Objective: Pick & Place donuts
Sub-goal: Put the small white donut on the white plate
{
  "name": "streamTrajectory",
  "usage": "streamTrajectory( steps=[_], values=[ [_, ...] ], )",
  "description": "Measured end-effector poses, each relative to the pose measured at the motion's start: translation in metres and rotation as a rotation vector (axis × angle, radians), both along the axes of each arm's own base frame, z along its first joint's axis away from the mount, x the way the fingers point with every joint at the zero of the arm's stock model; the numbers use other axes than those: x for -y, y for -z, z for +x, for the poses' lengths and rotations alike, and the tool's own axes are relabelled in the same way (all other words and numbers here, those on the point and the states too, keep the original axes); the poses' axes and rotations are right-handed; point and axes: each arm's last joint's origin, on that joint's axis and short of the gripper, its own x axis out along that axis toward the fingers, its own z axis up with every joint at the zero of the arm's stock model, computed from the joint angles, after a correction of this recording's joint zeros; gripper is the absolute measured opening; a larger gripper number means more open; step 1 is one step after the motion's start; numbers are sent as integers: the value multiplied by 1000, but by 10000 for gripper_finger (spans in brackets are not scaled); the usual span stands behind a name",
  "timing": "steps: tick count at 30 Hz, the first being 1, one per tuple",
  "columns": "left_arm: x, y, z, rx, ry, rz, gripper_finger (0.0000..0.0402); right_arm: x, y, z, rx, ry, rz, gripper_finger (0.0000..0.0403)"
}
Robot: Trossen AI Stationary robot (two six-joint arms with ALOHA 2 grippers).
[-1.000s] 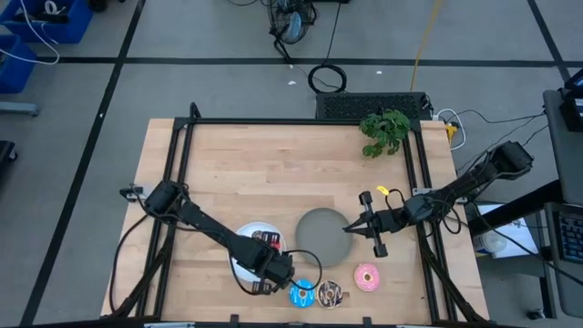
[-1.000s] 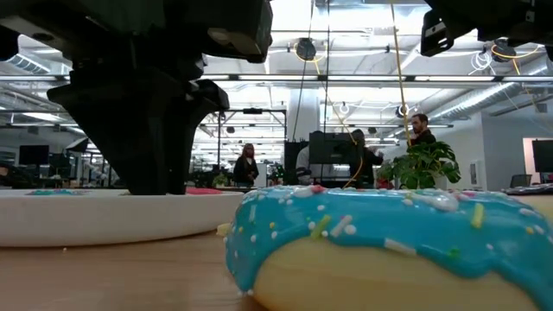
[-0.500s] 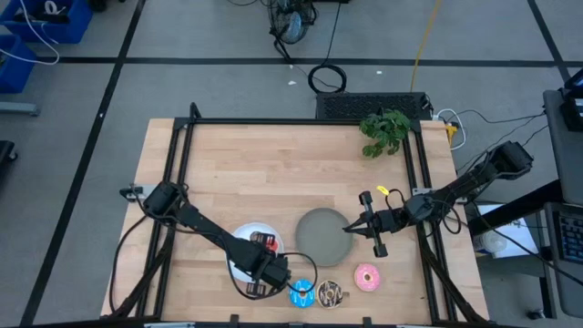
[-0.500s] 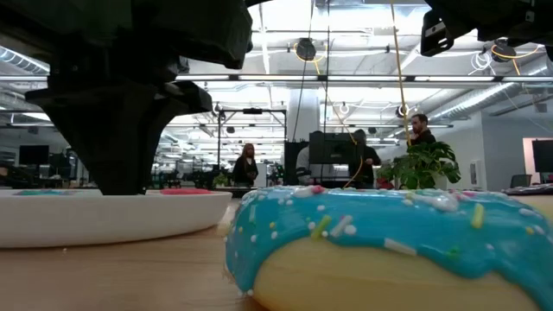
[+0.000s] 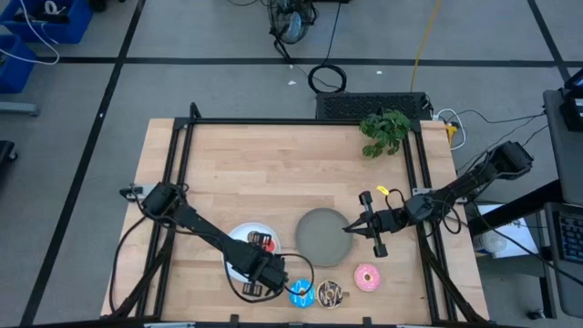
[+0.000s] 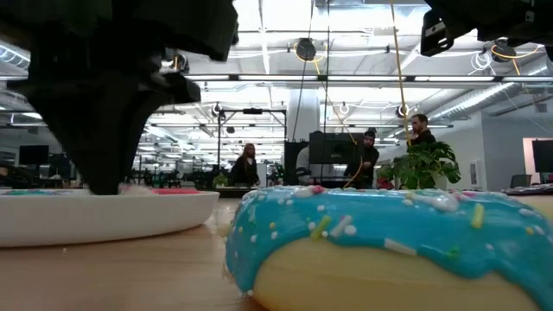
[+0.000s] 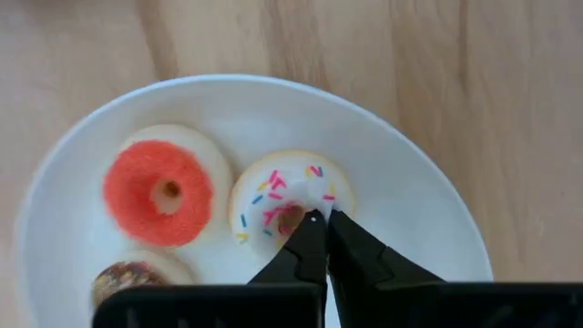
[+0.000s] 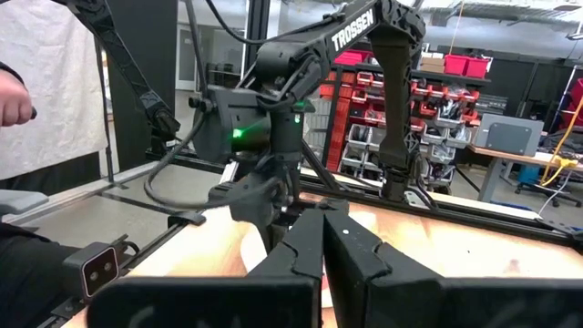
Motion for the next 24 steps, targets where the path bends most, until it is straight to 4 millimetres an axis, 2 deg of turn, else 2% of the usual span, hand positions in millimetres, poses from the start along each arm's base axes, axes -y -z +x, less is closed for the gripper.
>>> streamTrajectory(
  steps=[5,8,12,19,24],
  values=[
    [2,-16,-1,21,-12,13,22,0,0,0,2,0,1,0],
    [5,-21,-7,3,-21,22,16,0,-1,0,4,0,2,0],
    [12,-20,-15,-15,-37,29,6,0,0,0,3,0,2,0],
    [22,-16,-25,-12,-70,45,33,0,-1,0,7,0,4,0],
    [23,-16,-25,-1,-72,52,27,0,-1,0,7,0,4,0]
  ],
)
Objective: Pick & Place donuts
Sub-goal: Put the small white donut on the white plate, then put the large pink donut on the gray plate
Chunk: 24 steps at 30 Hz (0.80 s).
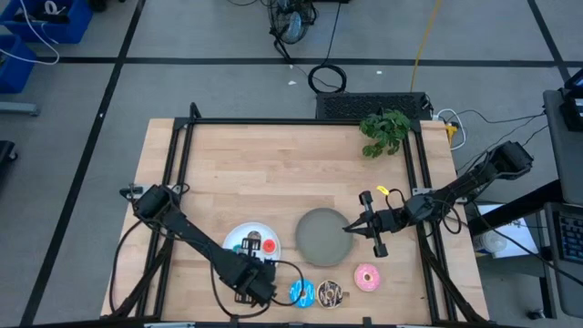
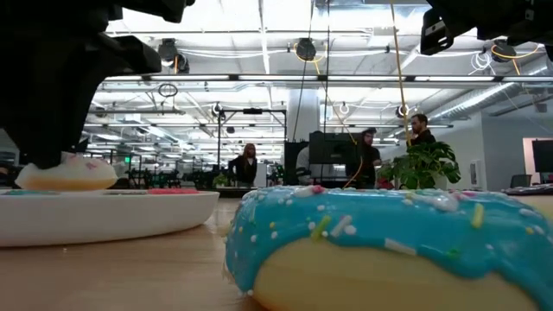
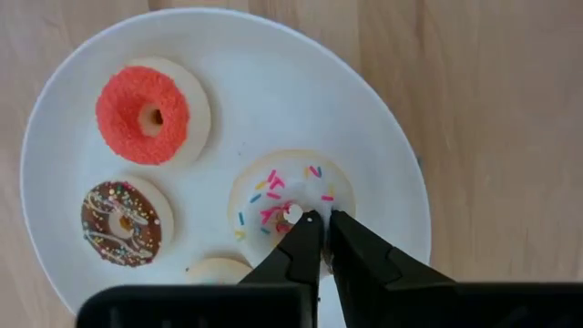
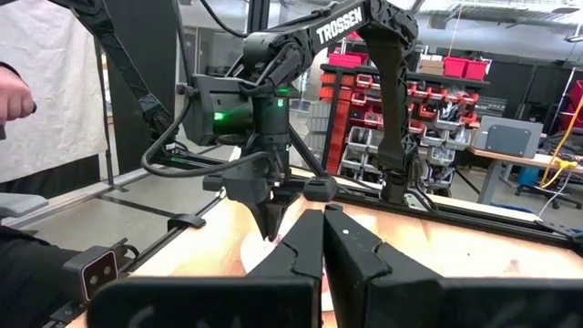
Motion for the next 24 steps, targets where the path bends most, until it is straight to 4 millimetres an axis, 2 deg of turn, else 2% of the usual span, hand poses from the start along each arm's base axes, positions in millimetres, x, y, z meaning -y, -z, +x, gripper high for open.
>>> streamTrajectory(
  steps=[4,8,17,24],
  values=[
    [-2,0,2,12,11,18,12,0,0,0,0,0,0,0],
    [-6,0,4,-17,5,-18,15,0,0,0,0,0,0,0],
    [-10,0,7,-39,-20,-51,56,0,0,0,0,0,0,0],
    [-12,4,9,-45,-41,-52,120,0,0,0,0,0,0,0]
  ],
)
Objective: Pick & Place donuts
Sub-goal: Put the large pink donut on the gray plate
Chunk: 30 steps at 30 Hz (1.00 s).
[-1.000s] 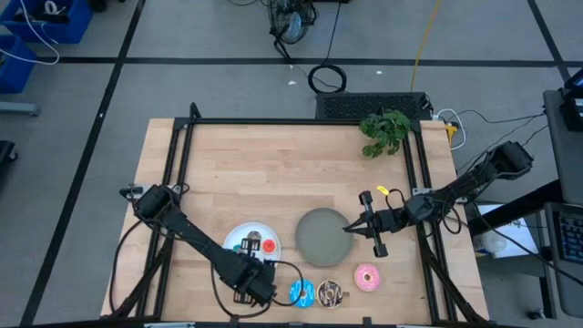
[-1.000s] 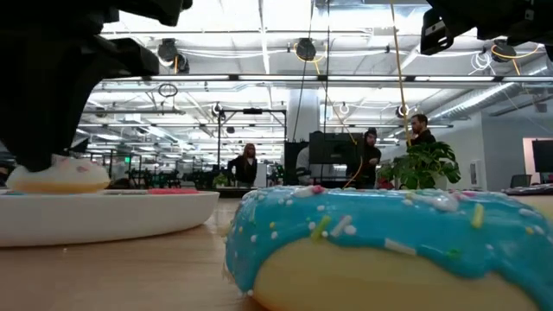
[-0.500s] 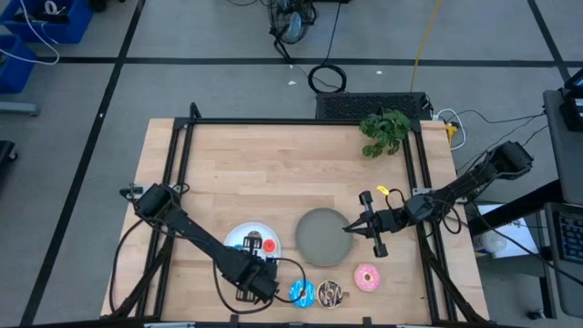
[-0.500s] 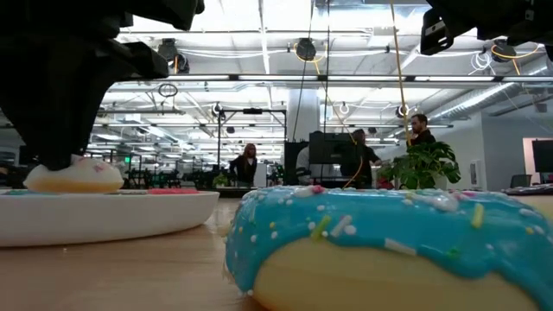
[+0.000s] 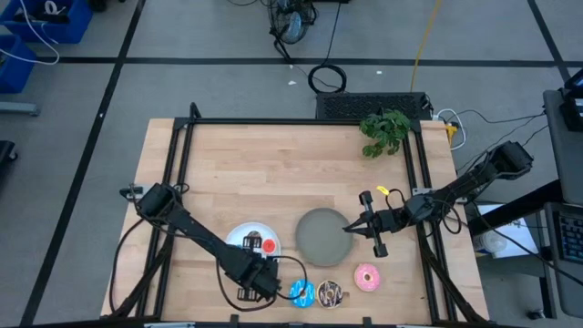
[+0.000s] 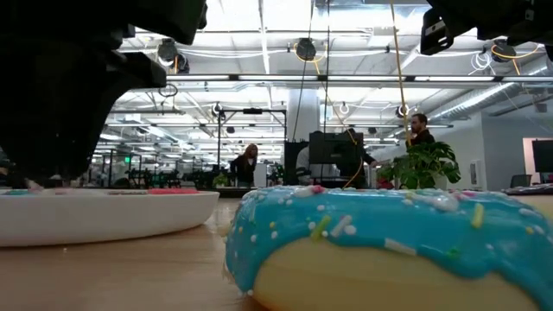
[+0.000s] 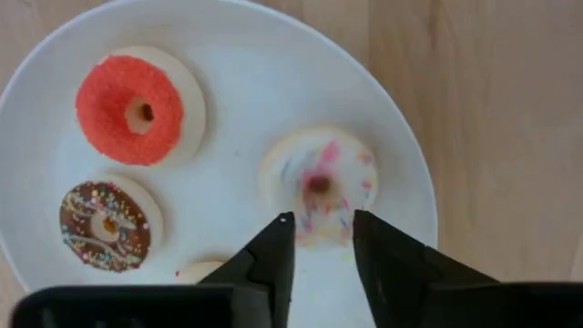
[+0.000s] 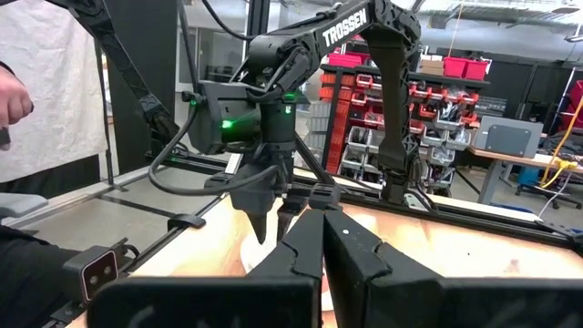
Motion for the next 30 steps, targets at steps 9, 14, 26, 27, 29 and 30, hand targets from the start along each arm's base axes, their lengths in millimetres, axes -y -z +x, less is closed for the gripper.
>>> streamTrajectory(
  steps=[9,14,26,27,29,30],
  values=[
    [-12,0,7,15,-42,22,139,0,0,0,0,0,0,0],
    [-20,-16,4,0,-49,-23,124,0,0,0,-3,0,-2,0],
    [-46,-127,-56,300,-6,136,8,0,2,0,-21,0,-10,0],
    [-46,-136,-64,344,3,147,6,0,2,0,-22,-1,-11,0],
    [-47,-151,-77,432,12,150,10,0,2,0,-23,0,-11,0],
    [-47,-156,-82,475,12,144,10,0,3,0,-25,0,-12,0]
  ],
)
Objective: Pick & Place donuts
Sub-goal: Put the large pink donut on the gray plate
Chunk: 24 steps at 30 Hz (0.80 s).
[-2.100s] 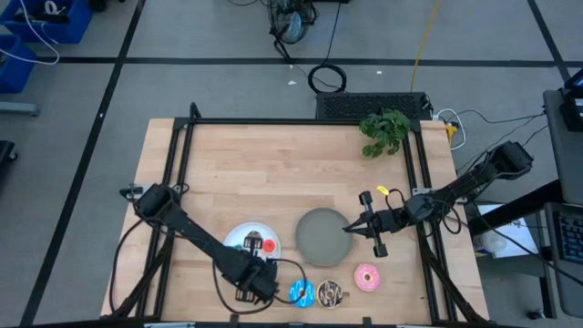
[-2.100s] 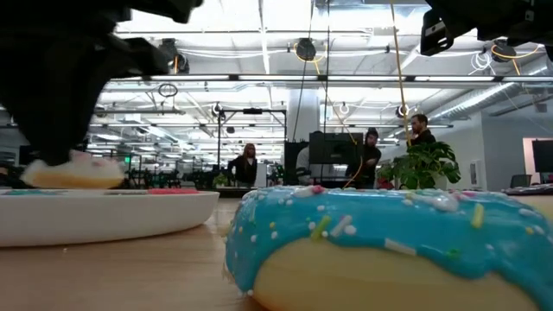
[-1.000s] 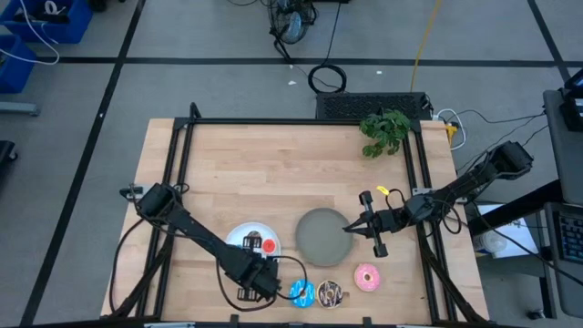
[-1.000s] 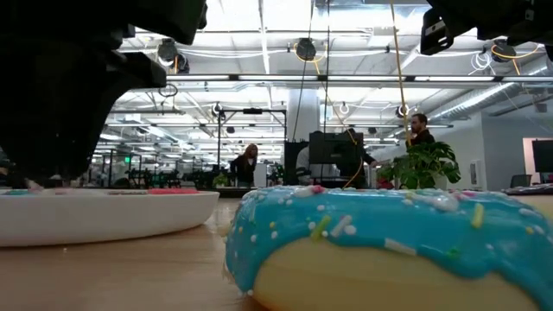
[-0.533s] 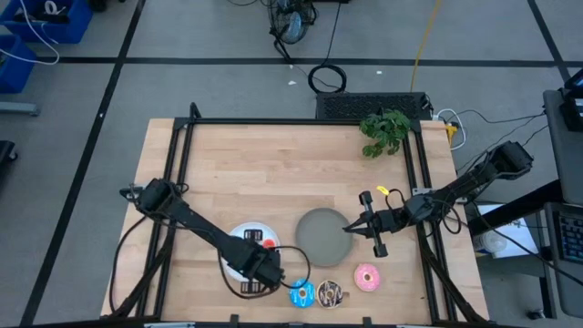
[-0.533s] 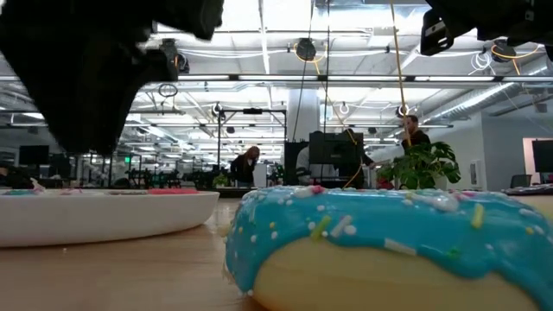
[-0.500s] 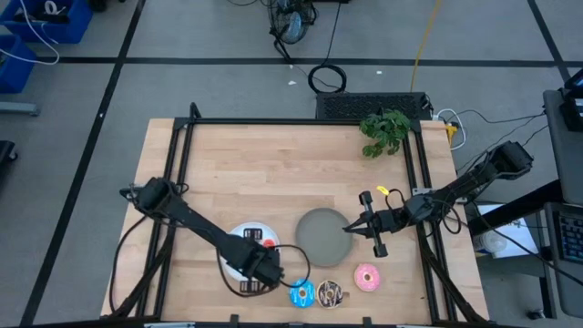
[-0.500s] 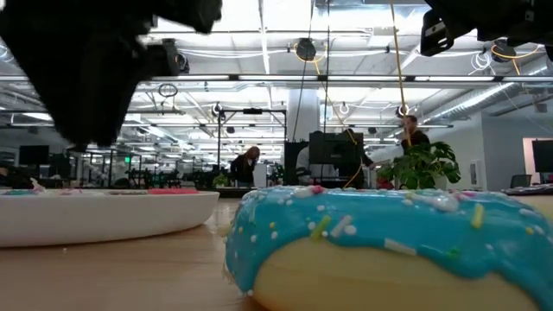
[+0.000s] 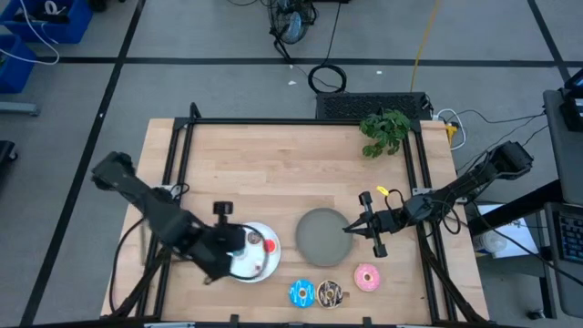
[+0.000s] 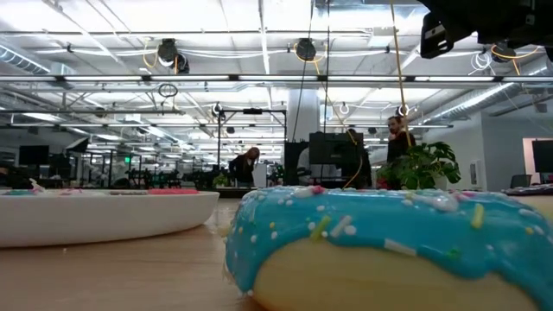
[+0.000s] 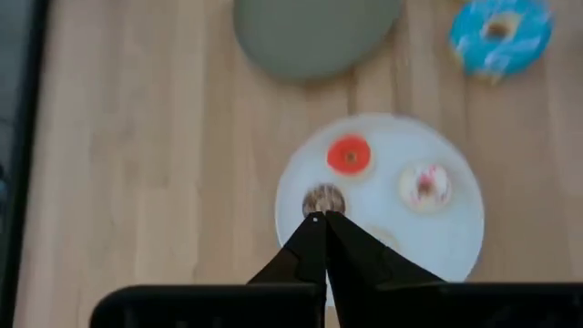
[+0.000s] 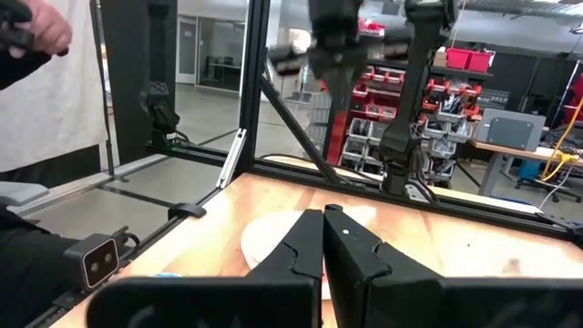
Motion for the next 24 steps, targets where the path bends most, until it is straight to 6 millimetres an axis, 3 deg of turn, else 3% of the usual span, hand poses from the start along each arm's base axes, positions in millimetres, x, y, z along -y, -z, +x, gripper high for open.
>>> streamTrajectory(
  steps=[3,7,15,24],
  values=[
    [-5,-8,-15,107,26,-8,5,0,0,0,-2,0,-1,0],
    [-16,-2,-36,246,57,-41,8,0,0,0,-2,0,-2,0],
    [-42,46,-58,641,195,-28,7,0,3,0,-21,3,-44,0],
    [-81,108,-97,930,133,71,8,3,3,-1,-44,77,-28,0]
  ],
)
